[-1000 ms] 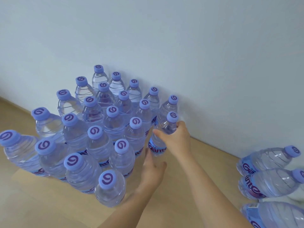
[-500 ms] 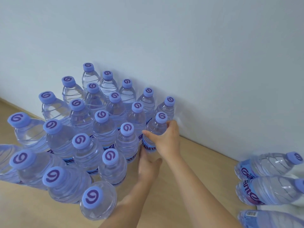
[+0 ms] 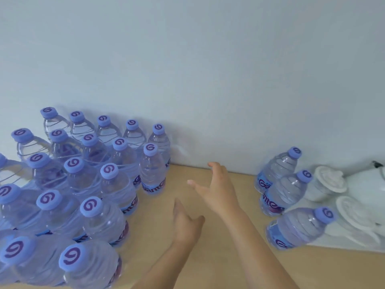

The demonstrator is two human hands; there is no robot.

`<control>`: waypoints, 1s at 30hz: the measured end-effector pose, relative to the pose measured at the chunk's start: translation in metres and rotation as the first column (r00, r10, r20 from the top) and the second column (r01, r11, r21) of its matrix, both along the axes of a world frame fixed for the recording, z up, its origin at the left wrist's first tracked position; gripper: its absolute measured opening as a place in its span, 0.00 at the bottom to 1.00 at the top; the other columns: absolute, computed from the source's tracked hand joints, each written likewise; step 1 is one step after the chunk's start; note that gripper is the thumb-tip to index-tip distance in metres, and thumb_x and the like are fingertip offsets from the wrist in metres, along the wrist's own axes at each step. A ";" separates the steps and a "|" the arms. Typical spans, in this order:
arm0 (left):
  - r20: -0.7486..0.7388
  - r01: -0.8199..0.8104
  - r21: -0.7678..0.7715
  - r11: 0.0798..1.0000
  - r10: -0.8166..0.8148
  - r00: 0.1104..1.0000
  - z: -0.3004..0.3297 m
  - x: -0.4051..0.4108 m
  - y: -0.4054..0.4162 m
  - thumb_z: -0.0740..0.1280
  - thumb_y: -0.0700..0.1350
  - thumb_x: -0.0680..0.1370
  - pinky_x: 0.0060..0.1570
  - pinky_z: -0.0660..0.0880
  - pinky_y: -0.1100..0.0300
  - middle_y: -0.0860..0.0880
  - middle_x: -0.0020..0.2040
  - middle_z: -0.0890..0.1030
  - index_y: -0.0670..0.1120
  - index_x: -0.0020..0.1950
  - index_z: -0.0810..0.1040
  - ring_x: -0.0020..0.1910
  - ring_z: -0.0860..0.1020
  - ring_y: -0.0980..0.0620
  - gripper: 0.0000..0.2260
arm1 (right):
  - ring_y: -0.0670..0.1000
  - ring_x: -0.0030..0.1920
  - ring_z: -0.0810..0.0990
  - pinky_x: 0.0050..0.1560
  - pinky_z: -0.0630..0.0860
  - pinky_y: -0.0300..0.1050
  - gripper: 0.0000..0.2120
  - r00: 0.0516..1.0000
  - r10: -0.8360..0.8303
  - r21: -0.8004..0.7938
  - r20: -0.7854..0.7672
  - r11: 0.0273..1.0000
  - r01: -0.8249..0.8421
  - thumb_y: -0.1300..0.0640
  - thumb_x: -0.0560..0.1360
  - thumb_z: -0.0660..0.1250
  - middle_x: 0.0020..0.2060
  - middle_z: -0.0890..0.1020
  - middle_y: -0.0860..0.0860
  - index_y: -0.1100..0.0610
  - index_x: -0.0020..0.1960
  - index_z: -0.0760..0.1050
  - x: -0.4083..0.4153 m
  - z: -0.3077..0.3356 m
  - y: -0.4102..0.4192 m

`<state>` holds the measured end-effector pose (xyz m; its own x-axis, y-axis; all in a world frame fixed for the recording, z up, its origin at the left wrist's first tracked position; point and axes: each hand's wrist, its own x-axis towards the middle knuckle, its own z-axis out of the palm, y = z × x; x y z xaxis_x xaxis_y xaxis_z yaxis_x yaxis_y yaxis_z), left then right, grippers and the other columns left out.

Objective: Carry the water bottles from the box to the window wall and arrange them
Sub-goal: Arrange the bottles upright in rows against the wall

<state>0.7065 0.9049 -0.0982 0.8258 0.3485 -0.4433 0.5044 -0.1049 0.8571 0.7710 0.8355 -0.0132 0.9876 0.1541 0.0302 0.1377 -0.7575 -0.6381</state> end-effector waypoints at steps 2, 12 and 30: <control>0.019 0.135 0.046 0.990 -0.136 0.991 0.005 0.002 -0.022 0.69 0.39 0.74 0.59 0.54 0.74 0.46 0.78 0.50 0.40 0.77 0.44 0.76 0.52 0.51 0.41 | 0.51 0.61 0.71 0.55 0.68 0.44 0.31 0.997 -0.075 0.007 0.024 0.997 0.075 0.42 0.70 0.70 0.60 0.71 0.50 0.55 0.66 0.65 -0.010 0.005 -0.032; 0.115 0.525 0.157 0.836 -0.543 0.832 0.047 0.023 -0.122 0.69 0.41 0.73 0.48 0.59 0.77 0.48 0.71 0.65 0.41 0.76 0.53 0.65 0.67 0.60 0.36 | 0.57 0.51 0.73 0.51 0.70 0.44 0.15 0.759 -0.475 0.172 0.446 0.878 0.448 0.62 0.68 0.73 0.48 0.78 0.56 0.64 0.54 0.76 -0.062 0.032 -0.153; 0.296 0.760 -0.022 0.650 -0.722 0.626 0.056 0.020 -0.164 0.70 0.34 0.62 0.28 0.71 0.69 0.55 0.29 0.80 0.48 0.38 0.77 0.27 0.76 0.62 0.12 | 0.49 0.42 0.79 0.46 0.74 0.45 0.12 0.848 -0.524 0.380 -0.084 0.770 0.513 0.43 0.71 0.68 0.38 0.81 0.46 0.52 0.41 0.74 -0.043 -0.003 -0.205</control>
